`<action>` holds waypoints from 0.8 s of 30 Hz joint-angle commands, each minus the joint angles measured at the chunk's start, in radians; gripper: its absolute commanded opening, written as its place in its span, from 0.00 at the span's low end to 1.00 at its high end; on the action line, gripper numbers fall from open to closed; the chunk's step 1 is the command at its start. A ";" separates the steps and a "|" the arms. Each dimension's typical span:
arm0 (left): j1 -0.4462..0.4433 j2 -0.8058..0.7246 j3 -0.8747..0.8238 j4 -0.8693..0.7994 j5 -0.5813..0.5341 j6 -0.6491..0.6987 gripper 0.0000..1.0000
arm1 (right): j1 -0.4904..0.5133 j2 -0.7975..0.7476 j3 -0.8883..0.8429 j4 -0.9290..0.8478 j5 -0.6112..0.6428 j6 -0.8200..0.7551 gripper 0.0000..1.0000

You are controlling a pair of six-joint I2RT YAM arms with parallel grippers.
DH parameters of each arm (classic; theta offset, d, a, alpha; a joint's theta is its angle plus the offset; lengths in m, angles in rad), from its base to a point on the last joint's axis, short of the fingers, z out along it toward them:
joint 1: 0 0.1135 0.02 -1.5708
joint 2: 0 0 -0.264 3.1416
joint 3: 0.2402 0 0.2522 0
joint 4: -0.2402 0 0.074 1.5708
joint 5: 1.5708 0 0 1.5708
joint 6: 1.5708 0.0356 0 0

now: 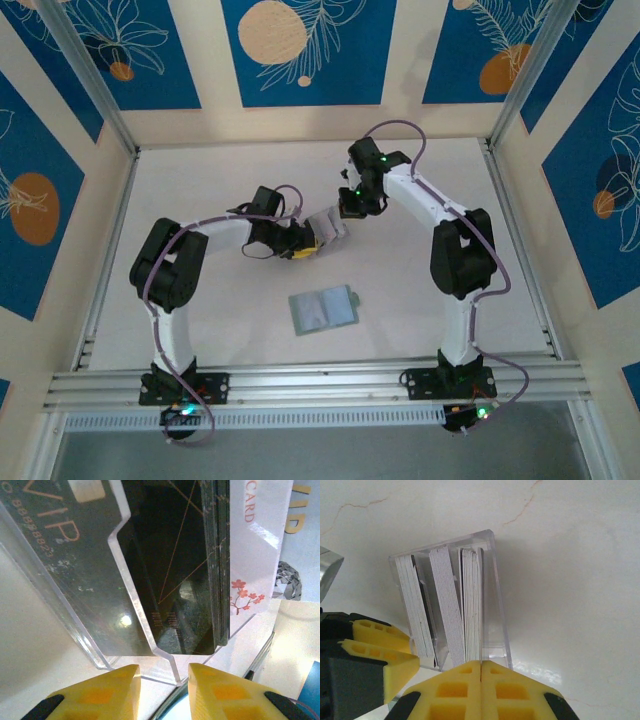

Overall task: Put the credit cards into the card holder
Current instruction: Pick up the credit card from the storage box.

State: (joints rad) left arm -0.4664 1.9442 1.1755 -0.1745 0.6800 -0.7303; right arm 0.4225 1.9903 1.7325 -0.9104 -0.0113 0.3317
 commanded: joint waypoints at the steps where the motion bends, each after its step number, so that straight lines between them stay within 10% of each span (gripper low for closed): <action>1: 0.007 -0.034 0.002 -0.027 -0.022 0.012 0.30 | 0.005 -0.063 0.034 -0.031 0.015 -0.007 0.01; 24: 0.008 -0.577 -0.313 -0.233 -0.139 0.087 0.31 | 0.065 -0.338 -0.138 -0.007 0.146 0.034 0.00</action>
State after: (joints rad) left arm -0.4416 1.4338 0.9138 -0.3363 0.5739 -0.6697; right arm 0.4664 1.7210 1.6451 -0.9226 0.1284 0.3439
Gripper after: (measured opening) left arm 0.313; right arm 0.065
